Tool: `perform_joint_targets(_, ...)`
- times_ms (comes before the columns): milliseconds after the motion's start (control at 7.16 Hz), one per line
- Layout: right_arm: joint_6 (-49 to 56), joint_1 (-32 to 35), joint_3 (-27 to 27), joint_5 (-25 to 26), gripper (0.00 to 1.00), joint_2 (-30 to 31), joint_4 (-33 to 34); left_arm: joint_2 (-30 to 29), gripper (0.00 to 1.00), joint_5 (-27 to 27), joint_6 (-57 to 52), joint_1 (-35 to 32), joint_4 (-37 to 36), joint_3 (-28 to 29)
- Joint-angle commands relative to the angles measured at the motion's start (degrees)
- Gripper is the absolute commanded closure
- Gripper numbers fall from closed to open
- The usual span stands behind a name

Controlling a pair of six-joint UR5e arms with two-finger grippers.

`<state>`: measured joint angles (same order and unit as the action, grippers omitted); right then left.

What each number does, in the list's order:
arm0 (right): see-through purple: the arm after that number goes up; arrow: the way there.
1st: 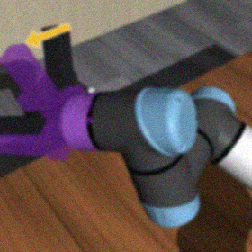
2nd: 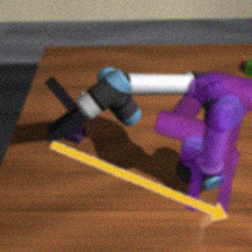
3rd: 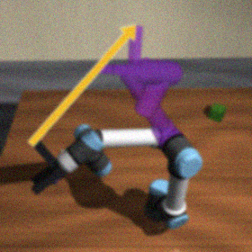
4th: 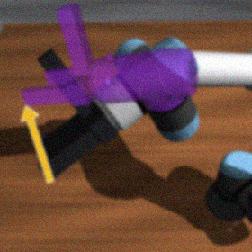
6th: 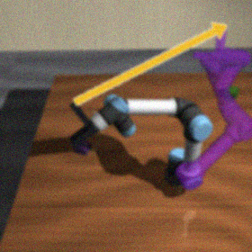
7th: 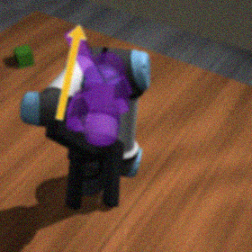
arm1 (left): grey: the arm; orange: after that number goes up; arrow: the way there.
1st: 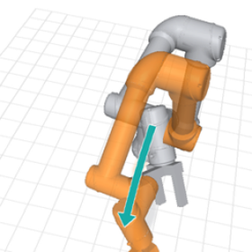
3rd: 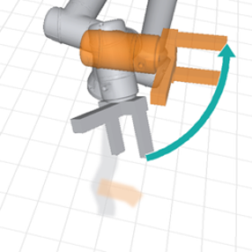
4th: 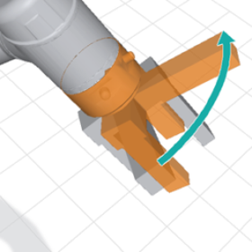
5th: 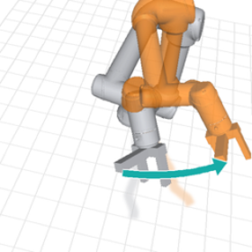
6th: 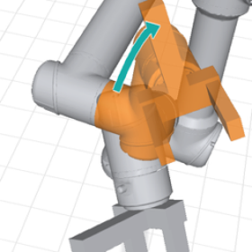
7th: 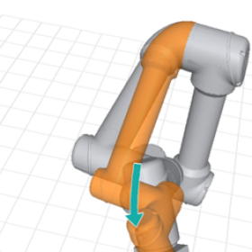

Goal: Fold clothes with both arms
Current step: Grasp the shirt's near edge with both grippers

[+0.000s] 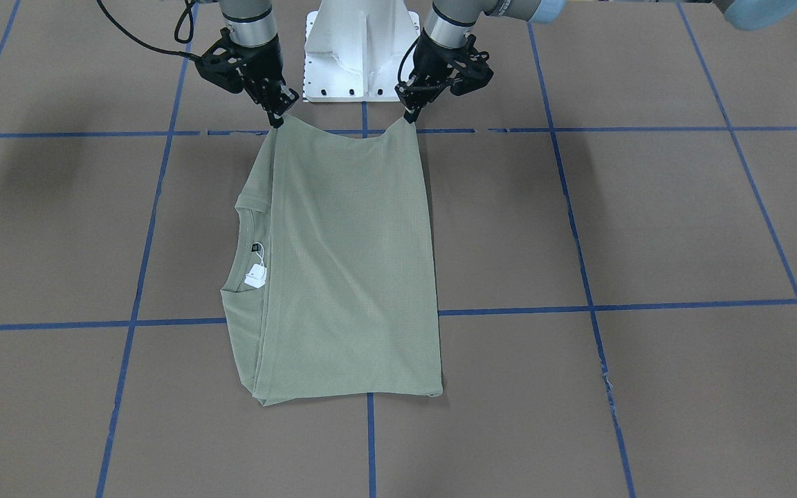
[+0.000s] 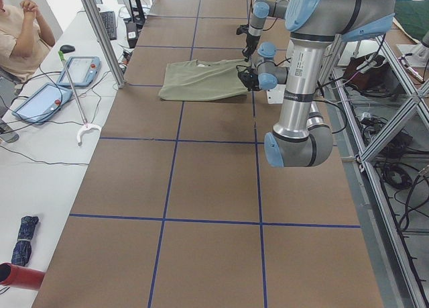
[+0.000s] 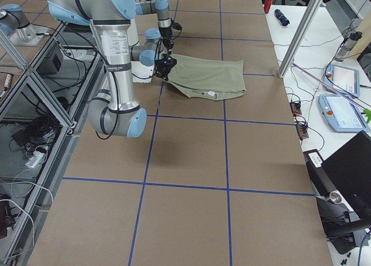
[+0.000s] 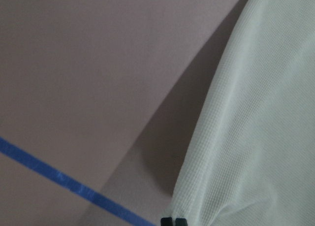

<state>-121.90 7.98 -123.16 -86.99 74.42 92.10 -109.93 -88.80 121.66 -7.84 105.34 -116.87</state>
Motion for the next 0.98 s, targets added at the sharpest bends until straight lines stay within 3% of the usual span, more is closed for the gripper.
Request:
perform_joint_targets(0, -0.01, -2.26, -2.86, 0.15, 1.00, 1.33, 0.10, 2.33, 1.00, 0.12, 2.78, 2.99, -0.75, -4.22)
perform_joint_targets(419, -0.01, -4.20, -9.53, 0.15, 1.00, 5.81, 0.27, 2.44, 1.00, 0.21, 5.34, 4.42, -1.45, -8.44)
perform_joint_targets(837, 0.34, 2.54, -10.79, -0.20, 1.00, 5.03, 0.27, -0.53, 1.00, 0.03, 4.30, -2.40, -4.61, -9.70)
